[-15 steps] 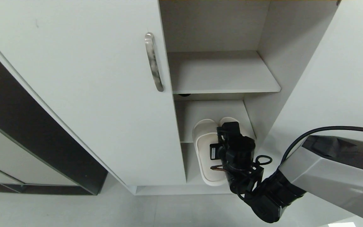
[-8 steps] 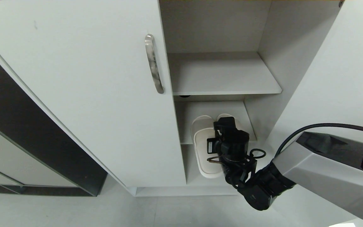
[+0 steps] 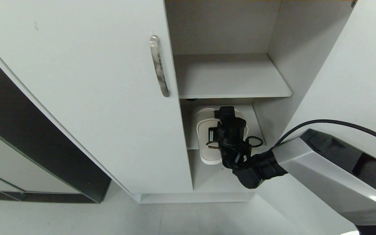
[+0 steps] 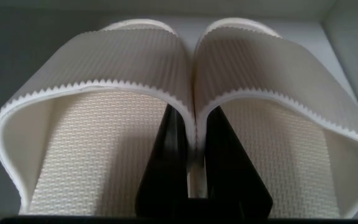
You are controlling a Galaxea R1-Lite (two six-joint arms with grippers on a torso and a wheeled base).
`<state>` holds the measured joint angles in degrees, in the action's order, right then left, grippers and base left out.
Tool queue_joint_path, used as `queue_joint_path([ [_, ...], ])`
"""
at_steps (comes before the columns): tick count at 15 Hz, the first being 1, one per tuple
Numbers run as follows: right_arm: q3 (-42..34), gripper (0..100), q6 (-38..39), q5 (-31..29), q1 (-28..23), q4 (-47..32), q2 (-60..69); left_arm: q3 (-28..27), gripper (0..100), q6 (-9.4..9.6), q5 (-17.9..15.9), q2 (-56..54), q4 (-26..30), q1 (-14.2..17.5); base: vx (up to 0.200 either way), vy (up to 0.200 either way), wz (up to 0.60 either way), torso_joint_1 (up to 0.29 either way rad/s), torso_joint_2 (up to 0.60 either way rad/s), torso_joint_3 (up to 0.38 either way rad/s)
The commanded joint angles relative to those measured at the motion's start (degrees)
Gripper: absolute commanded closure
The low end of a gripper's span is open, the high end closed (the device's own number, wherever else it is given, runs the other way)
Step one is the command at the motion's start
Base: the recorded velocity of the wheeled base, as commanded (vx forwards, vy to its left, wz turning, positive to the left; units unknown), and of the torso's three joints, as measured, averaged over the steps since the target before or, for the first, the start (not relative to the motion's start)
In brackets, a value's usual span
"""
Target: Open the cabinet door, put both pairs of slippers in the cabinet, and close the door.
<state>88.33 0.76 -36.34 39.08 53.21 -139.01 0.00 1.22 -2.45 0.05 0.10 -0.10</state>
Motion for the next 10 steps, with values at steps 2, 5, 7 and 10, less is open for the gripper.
queue_joint_path([
  [2, 7.1, 100, -0.1, 0.3, -1.7, -1.7, -3.9, 0.0, 100, 0.1, 0.0, 0.0, 0.0, 0.0, 0.0, 0.0, 0.0, 0.0, 0.0, 0.0],
  [5, 10.8, 100, -0.1, 0.6, -2.4, -3.0, -5.7, 0.0, 100, 0.01, 0.0, 0.0, 0.0, 0.0, 0.0, 0.0, 0.0, 0.0, 0.0, 0.0],
  [7, 12.7, 100, -0.1, 0.9, -2.7, -3.8, -6.4, 0.0, 100, 0.1, -0.1, 0.0, 0.0, 0.0, 0.0, 0.0, 0.0, 0.0, 0.0, 0.0],
  [10, 16.9, 100, -0.1, 1.1, -2.9, -6.5, -8.2, 0.0, 100, 0.01, 0.0, 0.0, 0.0, 0.0, 0.0, 0.0, 0.0, 0.0, 0.0, 0.0],
])
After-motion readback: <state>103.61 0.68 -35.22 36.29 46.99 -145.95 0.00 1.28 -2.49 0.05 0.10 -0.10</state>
